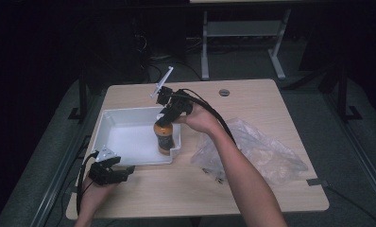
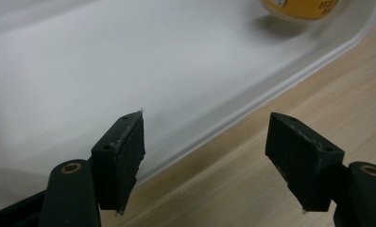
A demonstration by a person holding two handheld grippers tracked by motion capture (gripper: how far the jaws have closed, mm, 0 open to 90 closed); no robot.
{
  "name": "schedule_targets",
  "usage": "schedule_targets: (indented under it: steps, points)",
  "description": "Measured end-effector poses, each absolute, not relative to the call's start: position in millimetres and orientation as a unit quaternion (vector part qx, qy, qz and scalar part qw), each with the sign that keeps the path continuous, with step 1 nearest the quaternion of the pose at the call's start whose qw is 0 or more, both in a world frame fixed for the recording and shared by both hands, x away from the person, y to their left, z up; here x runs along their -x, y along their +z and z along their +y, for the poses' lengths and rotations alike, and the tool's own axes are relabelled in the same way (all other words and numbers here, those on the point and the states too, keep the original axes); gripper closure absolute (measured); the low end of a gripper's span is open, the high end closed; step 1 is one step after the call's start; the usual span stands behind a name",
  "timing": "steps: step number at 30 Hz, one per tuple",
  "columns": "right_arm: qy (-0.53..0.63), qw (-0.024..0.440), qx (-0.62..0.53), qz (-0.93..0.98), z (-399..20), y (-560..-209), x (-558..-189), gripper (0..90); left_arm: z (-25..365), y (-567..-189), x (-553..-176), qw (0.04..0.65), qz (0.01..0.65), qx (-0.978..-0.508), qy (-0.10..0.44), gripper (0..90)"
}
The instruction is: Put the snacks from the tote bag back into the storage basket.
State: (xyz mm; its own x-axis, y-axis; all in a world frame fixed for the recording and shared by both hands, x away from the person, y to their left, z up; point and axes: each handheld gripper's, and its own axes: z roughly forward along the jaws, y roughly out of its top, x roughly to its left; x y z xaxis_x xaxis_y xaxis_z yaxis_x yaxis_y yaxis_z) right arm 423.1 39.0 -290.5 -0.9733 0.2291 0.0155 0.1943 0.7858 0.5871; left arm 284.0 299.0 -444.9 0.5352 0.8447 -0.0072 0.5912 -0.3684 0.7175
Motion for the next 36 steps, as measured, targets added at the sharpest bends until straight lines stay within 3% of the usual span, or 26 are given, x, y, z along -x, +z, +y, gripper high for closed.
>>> schedule_targets:
  steps: [36]
  points:
    - [0.3,0.02,-0.127,0.945,46.3,-313.6,-425.8,58.2,298.4,-445.7,-284.5,0.34,0.444,-0.808,0.183,28.5]
